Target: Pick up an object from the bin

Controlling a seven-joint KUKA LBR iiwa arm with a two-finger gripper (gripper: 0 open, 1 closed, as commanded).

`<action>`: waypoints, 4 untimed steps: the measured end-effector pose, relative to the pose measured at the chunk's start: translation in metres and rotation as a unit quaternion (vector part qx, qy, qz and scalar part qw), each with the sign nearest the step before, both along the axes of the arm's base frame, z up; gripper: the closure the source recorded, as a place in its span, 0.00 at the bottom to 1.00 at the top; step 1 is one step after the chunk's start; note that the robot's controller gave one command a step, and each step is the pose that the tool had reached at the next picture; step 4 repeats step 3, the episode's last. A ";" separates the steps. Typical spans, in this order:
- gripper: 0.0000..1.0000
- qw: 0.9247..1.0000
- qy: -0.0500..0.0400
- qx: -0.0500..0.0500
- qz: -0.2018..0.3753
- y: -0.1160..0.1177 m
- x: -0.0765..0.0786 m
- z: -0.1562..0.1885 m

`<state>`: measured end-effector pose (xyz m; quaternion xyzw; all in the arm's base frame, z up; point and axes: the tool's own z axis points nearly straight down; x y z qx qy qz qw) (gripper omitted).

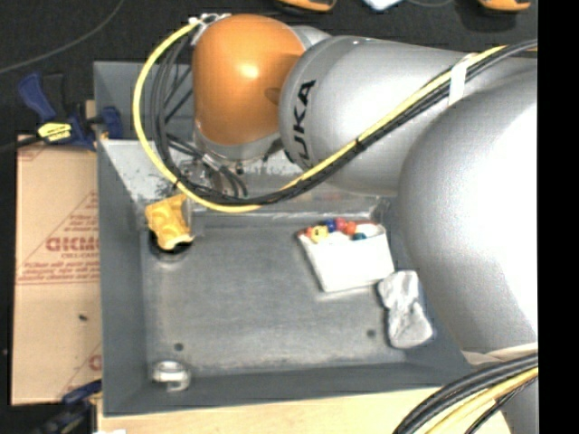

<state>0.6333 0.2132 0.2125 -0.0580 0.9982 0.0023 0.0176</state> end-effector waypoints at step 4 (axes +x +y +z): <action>1.00 0.996 -0.007 -0.003 0.092 0.005 0.024 0.000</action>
Offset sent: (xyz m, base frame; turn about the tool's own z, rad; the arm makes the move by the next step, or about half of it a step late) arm 0.0000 0.0000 0.0000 0.0000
